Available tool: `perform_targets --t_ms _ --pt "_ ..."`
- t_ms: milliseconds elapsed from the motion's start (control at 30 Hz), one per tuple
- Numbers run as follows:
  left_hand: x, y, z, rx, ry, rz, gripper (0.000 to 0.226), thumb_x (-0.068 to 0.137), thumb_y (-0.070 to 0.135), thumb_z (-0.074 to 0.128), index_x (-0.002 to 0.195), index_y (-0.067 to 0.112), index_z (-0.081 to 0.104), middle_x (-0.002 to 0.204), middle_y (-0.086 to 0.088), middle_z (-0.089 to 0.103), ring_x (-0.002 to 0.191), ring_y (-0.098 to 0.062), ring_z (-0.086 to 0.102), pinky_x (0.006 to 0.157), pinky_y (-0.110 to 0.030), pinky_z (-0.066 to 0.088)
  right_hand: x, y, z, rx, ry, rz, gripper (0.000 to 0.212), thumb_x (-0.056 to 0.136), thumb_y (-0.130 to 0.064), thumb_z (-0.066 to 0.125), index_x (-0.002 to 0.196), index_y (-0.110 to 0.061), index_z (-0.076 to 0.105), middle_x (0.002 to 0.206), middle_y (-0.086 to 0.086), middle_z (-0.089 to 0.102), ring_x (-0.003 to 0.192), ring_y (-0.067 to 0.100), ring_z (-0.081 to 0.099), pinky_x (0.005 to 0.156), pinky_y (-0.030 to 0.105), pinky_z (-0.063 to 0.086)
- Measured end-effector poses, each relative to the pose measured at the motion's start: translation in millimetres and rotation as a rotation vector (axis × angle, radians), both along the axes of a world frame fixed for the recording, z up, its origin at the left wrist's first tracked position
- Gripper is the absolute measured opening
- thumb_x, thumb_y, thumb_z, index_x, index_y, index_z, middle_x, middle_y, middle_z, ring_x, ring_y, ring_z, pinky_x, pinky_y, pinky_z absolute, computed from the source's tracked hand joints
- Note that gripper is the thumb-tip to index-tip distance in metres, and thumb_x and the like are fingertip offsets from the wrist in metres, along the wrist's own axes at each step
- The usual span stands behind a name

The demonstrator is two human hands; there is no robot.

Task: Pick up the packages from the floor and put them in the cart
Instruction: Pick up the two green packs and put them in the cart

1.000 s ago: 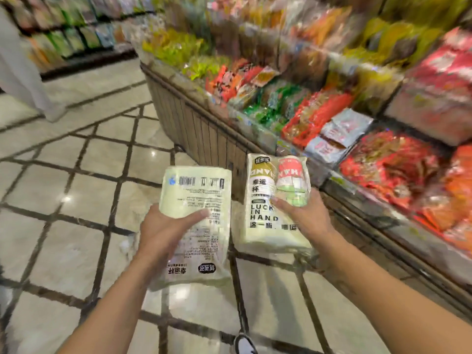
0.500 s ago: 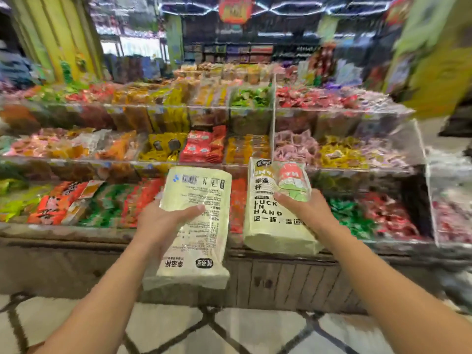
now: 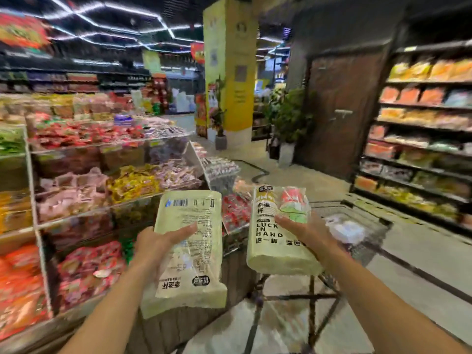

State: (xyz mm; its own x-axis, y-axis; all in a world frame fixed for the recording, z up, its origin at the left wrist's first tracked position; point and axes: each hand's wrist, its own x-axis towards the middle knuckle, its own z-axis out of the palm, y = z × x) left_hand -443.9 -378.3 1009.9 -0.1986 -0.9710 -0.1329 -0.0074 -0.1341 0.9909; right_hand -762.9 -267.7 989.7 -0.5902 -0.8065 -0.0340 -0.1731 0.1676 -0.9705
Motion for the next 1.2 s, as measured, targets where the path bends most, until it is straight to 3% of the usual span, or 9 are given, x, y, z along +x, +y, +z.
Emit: perform_targets --t_ms 33,133,200,433,567,767,900,1067,1200 --pt "-33.3 0.7 0.5 0.003 -0.018 -0.027 0.057 0.053 0.031 0.102 0.101 0.009 0.081 0.086 -0.008 0.082 0.079 -0.030 0.080 0.077 -0.043 0.063 -28.9 11.5 2.5 -0.003 0.017 -0.042 0.061 0.069 -0.046 0.096 0.116 -0.017 0.070 0.095 0.006 0.083 0.081 0.026 0.082 0.071 0.041 0.066" --pt "-126.5 3.8 3.9 0.040 -0.023 -0.110 0.049 0.059 0.021 0.099 0.102 0.007 0.079 0.083 -0.012 0.082 0.071 -0.032 0.080 0.063 -0.037 0.062 -113.7 38.3 -0.3 0.002 0.062 -0.165 0.096 0.045 -0.075 0.094 0.121 -0.025 0.067 0.102 0.001 0.082 0.088 0.024 0.081 0.080 0.048 0.066" --pt "-184.5 4.6 3.6 0.029 -0.037 -0.177 0.052 0.058 0.024 0.100 0.103 0.009 0.079 0.082 -0.009 0.082 0.070 -0.029 0.080 0.062 -0.036 0.062 -169.1 56.4 -5.7 0.007 0.042 -0.223 0.104 0.040 -0.079 0.093 0.124 -0.026 0.064 0.103 0.001 0.081 0.087 0.024 0.081 0.078 0.049 0.067" --pt "-379.3 4.7 -5.4 0.055 -0.023 -0.367 0.054 0.064 0.022 0.096 0.110 0.010 0.072 0.083 -0.011 0.082 0.070 -0.034 0.080 0.060 -0.044 0.064 -327.4 101.8 -20.5 0.018 0.020 -0.421 0.092 0.049 -0.066 0.097 0.123 -0.021 0.065 0.099 0.004 0.081 0.079 0.024 0.081 0.074 0.048 0.067" --pt "-490.8 -9.5 -20.1 0.056 -0.006 -0.435 0.051 0.065 0.020 0.096 0.109 0.010 0.073 0.085 -0.012 0.082 0.072 -0.034 0.080 0.064 -0.045 0.064 -421.7 102.2 -34.5 0.030 0.031 -0.476 0.101 0.040 -0.078 0.093 0.122 -0.025 0.066 0.101 0.001 0.081 0.080 0.022 0.081 0.075 0.049 0.067" --pt "-638.2 -46.5 -40.5 0.105 -0.013 -0.477 0.053 0.066 0.022 0.095 0.111 0.011 0.069 0.083 -0.011 0.082 0.070 -0.034 0.080 0.063 -0.047 0.064 -544.0 81.3 -43.3 0.063 0.055 -0.450 0.069 0.063 -0.059 0.093 0.116 -0.022 0.072 0.094 0.002 0.083 0.078 0.023 0.082 0.076 0.051 0.067" --pt "-714.6 -66.0 -55.4 0.105 -0.044 -0.490 0.056 0.066 0.022 0.094 0.114 0.010 0.066 0.083 -0.012 0.082 0.069 -0.033 0.080 0.057 -0.043 0.063 -616.5 59.1 -59.9 0.063 0.005 -0.473 0.100 0.047 -0.068 0.097 0.126 -0.017 0.063 0.103 0.006 0.081 0.080 0.025 0.082 0.071 0.048 0.067" --pt "-792.3 -93.5 -88.6 0.106 -0.076 -0.431 0.064 0.060 0.024 0.097 0.115 0.023 0.064 0.093 -0.011 0.082 0.075 -0.035 0.080 0.068 -0.055 0.064 -700.9 16.3 -90.2 0.058 -0.067 -0.392 0.108 0.044 -0.065 0.100 0.132 -0.018 0.058 0.108 0.007 0.080 0.086 0.026 0.082 0.074 0.050 0.067" --pt "-839.3 -115.6 -119.7 0.126 -0.152 -0.355 0.058 0.059 0.034 0.099 0.109 0.022 0.072 0.089 -0.005 0.083 0.076 -0.029 0.081 0.073 -0.051 0.065 -765.1 -28.9 -115.2 0.051 -0.075 -0.281 0.103 0.049 -0.066 0.098 0.133 -0.020 0.060 0.108 0.005 0.081 0.086 0.023 0.082 0.071 0.046 0.068"
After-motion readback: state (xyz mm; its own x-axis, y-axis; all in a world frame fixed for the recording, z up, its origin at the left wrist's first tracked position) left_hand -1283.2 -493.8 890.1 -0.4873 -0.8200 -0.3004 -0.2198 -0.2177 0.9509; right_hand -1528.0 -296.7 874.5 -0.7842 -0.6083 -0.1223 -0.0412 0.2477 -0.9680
